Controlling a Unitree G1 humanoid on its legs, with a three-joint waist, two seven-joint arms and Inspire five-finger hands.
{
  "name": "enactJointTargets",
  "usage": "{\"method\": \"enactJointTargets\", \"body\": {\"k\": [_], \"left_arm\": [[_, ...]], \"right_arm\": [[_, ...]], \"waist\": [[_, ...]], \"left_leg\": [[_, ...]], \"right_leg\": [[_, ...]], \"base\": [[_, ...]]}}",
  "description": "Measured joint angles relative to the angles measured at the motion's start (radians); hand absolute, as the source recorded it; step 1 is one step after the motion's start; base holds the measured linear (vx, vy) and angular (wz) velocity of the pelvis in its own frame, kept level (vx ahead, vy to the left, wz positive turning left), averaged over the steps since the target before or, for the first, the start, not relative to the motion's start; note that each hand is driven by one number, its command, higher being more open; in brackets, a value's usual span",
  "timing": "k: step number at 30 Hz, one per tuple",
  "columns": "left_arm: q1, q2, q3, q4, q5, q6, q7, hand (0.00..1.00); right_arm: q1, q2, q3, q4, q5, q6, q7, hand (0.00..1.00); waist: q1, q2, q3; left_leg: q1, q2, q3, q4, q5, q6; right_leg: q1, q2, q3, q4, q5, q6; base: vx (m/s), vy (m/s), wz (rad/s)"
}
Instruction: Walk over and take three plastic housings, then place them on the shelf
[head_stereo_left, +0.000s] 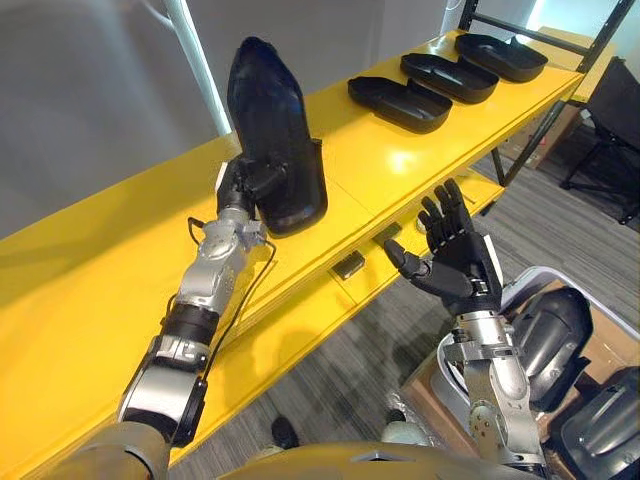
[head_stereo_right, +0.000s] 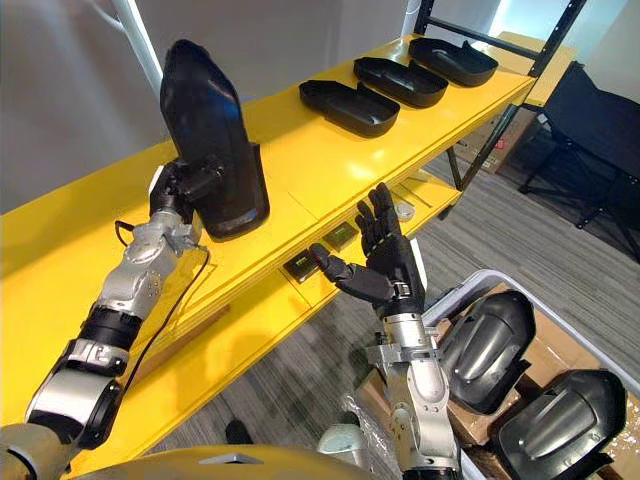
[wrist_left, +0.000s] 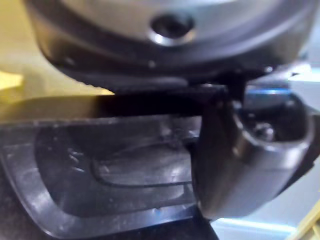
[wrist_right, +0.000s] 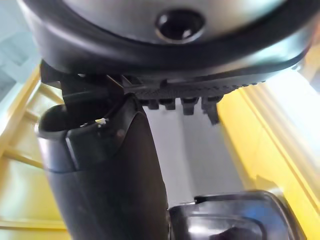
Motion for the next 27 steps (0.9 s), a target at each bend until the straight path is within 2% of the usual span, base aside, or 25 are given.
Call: {"method": "enactJointTargets", "body": {"k": [3,7,8,12,14,27], "left_arm": [[-0.03,-0.002,0.029,0.041,-0.019,0.045,0.034,0.0],[-0.063,-0.002,0.054,0.105,-0.043,0.094,0.016,0.0],[-0.064,-0.001,0.057,0.117,-0.046,0.098,0.004,1.0],[-0.065,0.0,0.055,0.149,-0.071,0.127,-0.033,1.0],[-0.063,0.0,0.046,0.202,-0.076,0.161,-0.029,1.0],[-0.056,-0.009,0.015,0.216,-0.037,0.138,0.078,1.0]], "right_arm": [[-0.003,-0.001,0.013,0.001,-0.001,0.003,0.0,1.0],[-0.006,-0.003,0.022,0.002,-0.002,0.024,-0.004,1.0],[-0.006,-0.003,0.029,0.002,-0.006,0.024,-0.004,1.0],[-0.009,-0.003,0.05,0.002,-0.01,0.035,-0.01,1.0],[-0.011,-0.003,0.072,0.005,-0.011,0.037,-0.011,1.0],[-0.015,-0.039,0.113,0.021,-0.009,0.043,-0.033,1.0]], "waist": [[-0.001,-0.005,-0.003],[-0.002,-0.019,-0.015],[-0.001,-0.024,-0.018],[0.002,-0.036,-0.028],[0.002,-0.041,-0.032],[0.0,-0.045,-0.031]], "left_leg": [[0.001,0.003,0.0,0.0,0.005,0.001],[0.002,0.005,0.002,0.0,0.009,0.002],[0.002,0.005,0.003,0.0,0.01,0.002],[0.003,0.004,0.005,0.0,0.011,0.004],[0.005,0.004,0.005,0.0,0.013,0.006],[0.004,0.009,0.008,0.0,0.008,-0.003]], "right_leg": [[0.0,0.002,0.003,0.0,0.002,0.001],[0.0,0.005,0.006,-0.001,0.003,0.0],[0.0,0.005,0.007,-0.003,0.004,-0.002],[0.002,0.005,0.009,-0.017,0.012,-0.004],[0.002,0.004,0.011,-0.017,0.012,-0.004],[-0.001,0.004,0.015,-0.017,0.014,-0.004]], "base": [[-0.01,0.002,-0.01],[0.0,0.0,0.0],[0.0,0.0,0.0],[0.0,0.0,0.0],[0.0,0.0,0.0],[0.0,0.001,0.0]]}}
